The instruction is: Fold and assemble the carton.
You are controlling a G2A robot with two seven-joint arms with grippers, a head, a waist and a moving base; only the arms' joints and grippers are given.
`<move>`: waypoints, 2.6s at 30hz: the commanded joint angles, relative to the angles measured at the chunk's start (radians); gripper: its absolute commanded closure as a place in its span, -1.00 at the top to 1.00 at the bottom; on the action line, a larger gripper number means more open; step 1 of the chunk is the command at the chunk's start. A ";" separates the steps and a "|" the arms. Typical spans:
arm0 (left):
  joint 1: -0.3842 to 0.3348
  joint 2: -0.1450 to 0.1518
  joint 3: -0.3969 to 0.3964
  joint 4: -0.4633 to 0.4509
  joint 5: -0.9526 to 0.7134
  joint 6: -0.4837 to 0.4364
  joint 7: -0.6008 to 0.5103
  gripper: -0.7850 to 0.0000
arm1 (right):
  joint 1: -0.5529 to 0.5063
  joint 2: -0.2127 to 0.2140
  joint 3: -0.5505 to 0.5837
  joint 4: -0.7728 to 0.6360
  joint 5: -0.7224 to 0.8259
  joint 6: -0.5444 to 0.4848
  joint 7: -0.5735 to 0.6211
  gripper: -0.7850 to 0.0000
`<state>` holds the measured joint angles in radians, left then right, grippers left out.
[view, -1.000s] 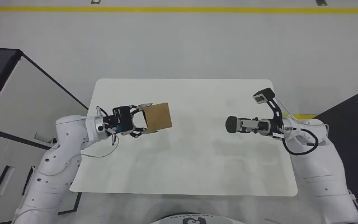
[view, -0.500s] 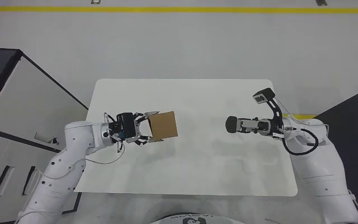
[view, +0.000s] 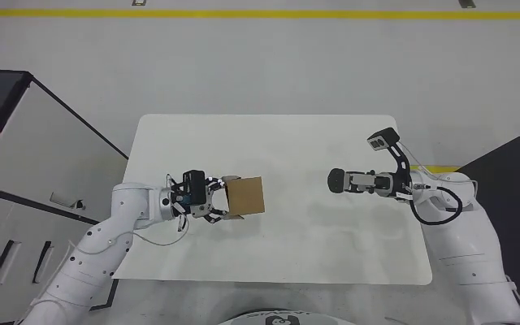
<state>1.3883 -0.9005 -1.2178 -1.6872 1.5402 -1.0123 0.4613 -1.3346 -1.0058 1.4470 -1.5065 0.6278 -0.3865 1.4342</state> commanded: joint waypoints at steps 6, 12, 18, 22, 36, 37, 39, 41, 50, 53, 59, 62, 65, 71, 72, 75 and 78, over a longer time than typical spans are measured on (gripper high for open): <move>0.018 0.002 0.025 -0.014 -0.002 0.000 -0.041 -1.00 | 0.000 0.000 0.000 0.000 0.000 0.000 0.000 1.00; -0.011 0.000 0.083 0.015 0.037 0.002 -0.037 -1.00 | 0.000 0.000 0.000 0.000 0.000 0.000 0.000 1.00; -0.118 -0.028 0.193 0.117 0.040 0.000 -0.026 -1.00 | 0.000 0.000 0.000 0.000 0.000 0.000 0.000 1.00; -0.197 -0.051 0.262 0.218 0.018 0.000 -0.021 -1.00 | 0.000 0.000 0.000 0.000 0.000 0.000 0.000 1.00; -0.226 -0.067 0.302 0.266 -0.013 0.027 -0.044 -1.00 | 0.000 0.000 0.000 0.000 0.000 0.000 0.000 1.00; -0.238 -0.073 0.314 0.278 -0.020 0.023 -0.045 -1.00 | 0.000 0.000 0.000 0.000 0.000 0.000 0.000 1.00; -0.268 -0.085 0.342 0.314 -0.029 0.021 -0.051 -1.00 | 0.000 0.000 0.000 0.000 0.000 0.000 0.000 1.00; -0.301 -0.099 0.374 0.350 -0.023 0.019 -0.051 -1.00 | 0.000 0.000 0.000 0.000 0.000 0.000 0.000 1.00; -0.444 -0.174 0.513 0.566 -0.019 0.017 0.015 -1.00 | 0.000 0.000 0.000 0.000 0.000 0.000 0.000 1.00; -0.475 -0.196 0.548 0.636 -0.013 0.019 0.051 -1.00 | 0.000 0.000 0.000 0.000 0.000 0.000 0.000 1.00; -0.530 -0.232 0.595 0.718 0.003 0.028 0.107 -1.00 | 0.000 0.000 0.000 0.000 0.000 0.000 0.000 1.00; -0.530 -0.232 0.595 0.718 0.003 0.028 0.107 -1.00 | 0.000 0.000 0.000 0.000 0.000 0.000 0.000 1.00; -0.530 -0.232 0.595 0.718 0.003 0.028 0.107 -1.00 | 0.000 0.000 0.000 0.000 0.000 0.000 0.000 1.00; -0.511 -0.234 0.586 0.733 -0.043 0.027 0.090 -1.00 | 0.000 0.000 0.000 0.000 0.000 0.000 0.000 1.00; -0.509 -0.236 0.586 0.737 -0.051 0.017 0.101 -1.00 | 0.000 0.000 0.000 0.000 0.000 0.000 0.000 1.00; -0.508 -0.239 0.594 0.752 -0.051 0.000 0.146 -1.00 | 0.000 0.000 0.000 0.000 0.000 0.000 0.000 1.00; -0.511 -0.241 0.608 0.773 -0.023 0.000 0.192 -1.00 | 0.000 0.000 0.000 0.000 0.000 0.000 0.000 1.00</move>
<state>0.8786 -1.1408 -0.6143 -0.9193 1.5071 -1.0127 0.6403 -1.3346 -1.0058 1.4470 -1.5065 0.6278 -0.3865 1.4342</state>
